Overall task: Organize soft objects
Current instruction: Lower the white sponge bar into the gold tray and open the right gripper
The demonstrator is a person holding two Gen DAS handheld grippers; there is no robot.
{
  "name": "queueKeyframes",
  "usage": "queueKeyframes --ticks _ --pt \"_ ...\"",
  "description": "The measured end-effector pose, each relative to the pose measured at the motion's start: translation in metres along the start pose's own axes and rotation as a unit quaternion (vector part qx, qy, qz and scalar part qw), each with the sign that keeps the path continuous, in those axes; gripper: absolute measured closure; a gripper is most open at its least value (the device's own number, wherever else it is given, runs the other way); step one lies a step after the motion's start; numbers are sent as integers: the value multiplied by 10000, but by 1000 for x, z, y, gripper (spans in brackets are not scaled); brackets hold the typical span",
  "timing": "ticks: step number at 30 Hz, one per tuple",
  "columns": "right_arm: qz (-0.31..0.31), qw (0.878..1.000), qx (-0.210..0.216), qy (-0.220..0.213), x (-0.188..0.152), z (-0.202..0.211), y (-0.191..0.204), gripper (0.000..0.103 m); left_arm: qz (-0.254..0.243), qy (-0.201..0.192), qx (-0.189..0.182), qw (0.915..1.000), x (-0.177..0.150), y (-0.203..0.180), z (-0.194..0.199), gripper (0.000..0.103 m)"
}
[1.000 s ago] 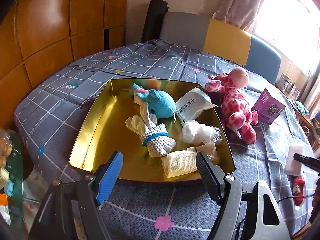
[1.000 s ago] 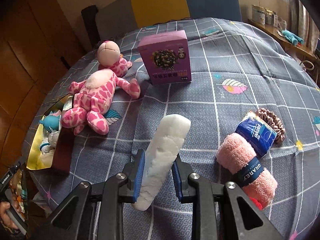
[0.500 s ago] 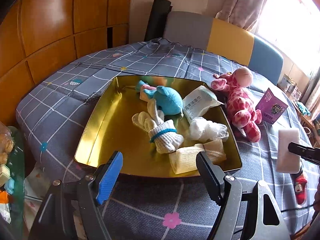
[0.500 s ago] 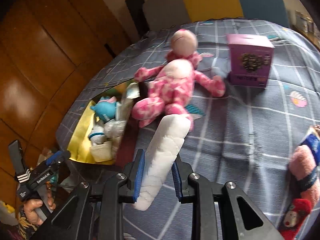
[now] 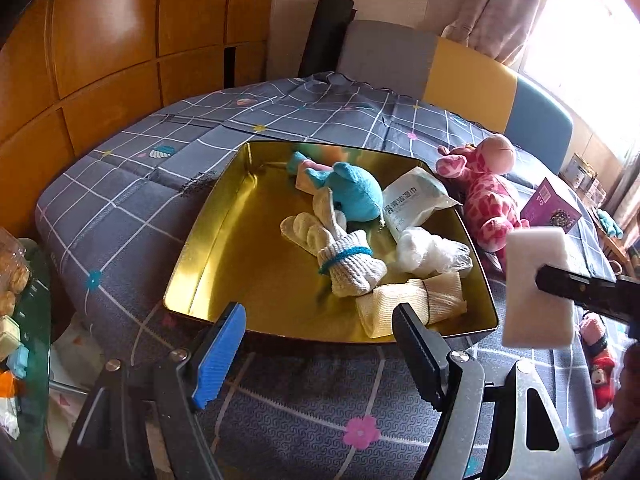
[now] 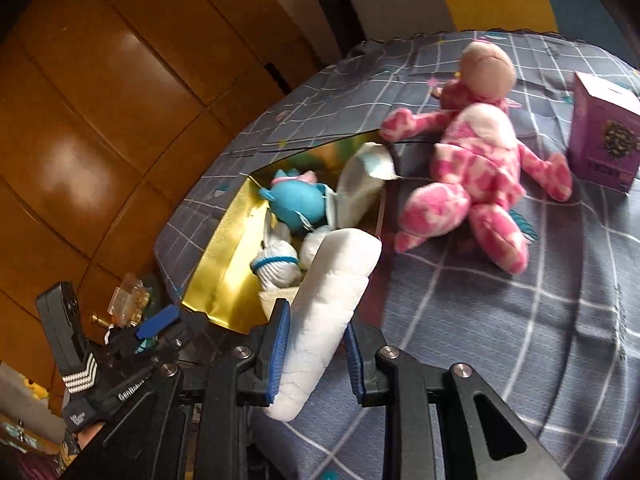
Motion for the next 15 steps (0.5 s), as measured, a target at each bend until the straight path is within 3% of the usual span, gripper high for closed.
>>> queueKeyframes --ticks 9,11,15 --pt "-74 9997 230 18 44 -55 28 78 262 -38 134 9996 4 22 1 27" --pt "-63 9995 150 274 49 -81 30 77 306 -45 159 9994 5 26 1 27" --pt "210 9966 -406 690 42 -120 28 74 382 3 193 9991 4 34 -1 27"
Point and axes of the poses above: each gripper's, at about its wrist camera, not at the fingertips, and z roughly against the way its jaws point, y to its left, x to its top, the point moved 1 cm from there along -z, roughly the way its jaws point, and after that the axes turned 3 degrees about x, right-handed, at the moved point
